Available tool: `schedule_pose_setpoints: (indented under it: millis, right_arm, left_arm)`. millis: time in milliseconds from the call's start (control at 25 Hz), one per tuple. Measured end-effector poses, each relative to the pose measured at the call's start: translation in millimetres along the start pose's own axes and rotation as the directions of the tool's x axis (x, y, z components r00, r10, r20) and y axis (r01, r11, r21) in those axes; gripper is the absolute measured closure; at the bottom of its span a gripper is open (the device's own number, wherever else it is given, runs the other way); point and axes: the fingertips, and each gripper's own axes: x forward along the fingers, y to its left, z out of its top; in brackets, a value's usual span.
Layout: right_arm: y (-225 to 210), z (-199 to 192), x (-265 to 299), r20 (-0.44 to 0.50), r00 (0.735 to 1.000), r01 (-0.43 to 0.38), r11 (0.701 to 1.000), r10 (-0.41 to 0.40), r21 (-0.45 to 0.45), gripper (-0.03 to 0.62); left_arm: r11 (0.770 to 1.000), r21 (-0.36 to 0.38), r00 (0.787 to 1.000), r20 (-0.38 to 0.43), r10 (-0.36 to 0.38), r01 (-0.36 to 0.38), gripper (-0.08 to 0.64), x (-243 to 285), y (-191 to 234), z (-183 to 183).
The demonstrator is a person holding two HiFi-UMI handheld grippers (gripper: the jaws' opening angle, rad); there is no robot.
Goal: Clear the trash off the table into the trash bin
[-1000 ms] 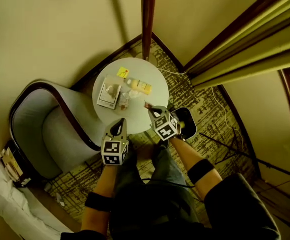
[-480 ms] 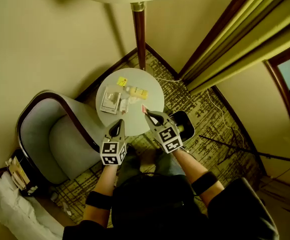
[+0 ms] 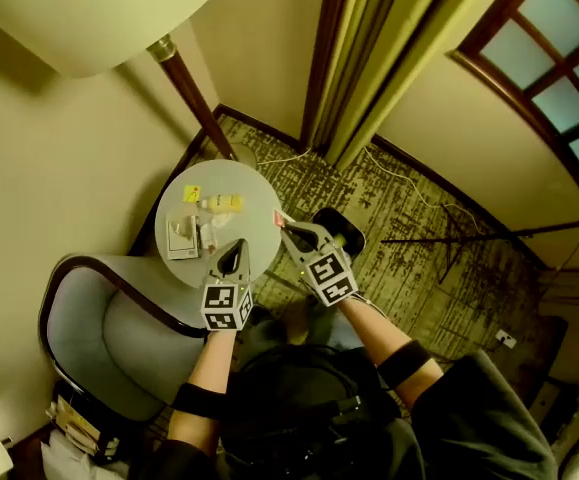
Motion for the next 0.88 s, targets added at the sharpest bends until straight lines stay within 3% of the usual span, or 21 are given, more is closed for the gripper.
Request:
schedule_pose_setpoints:
  millis: [160,440,680,880]
  right_arm:
    - [-53,-25,-53,-0.018,0.989,0.145,0.988,-0.144,0.058,0.552]
    - [-121,-66,-145,-0.048,0.934,0.357,0.922,-0.354,0.152,0.552]
    - [-146,-101,-171,-0.089,0.907,0.42,0.889,-0.411,0.183,0.552]
    - [-155,-148,-152,-0.147,0.905,0.423,0.885,-0.4,0.196,0.552]
  left_arm:
    - [0.986,0.071,0.988,-0.024,-0.152,0.153,0.56,38,-65,17]
    - [0.913,0.176,0.93,-0.08,-0.359,0.367,0.56,87,-174,24]
    - [0.867,0.197,0.888,-0.144,-0.436,0.457,0.56,112,-223,9]
    - [0.855,0.2,0.875,-0.188,-0.446,0.479,0.56,144,-230,-28]
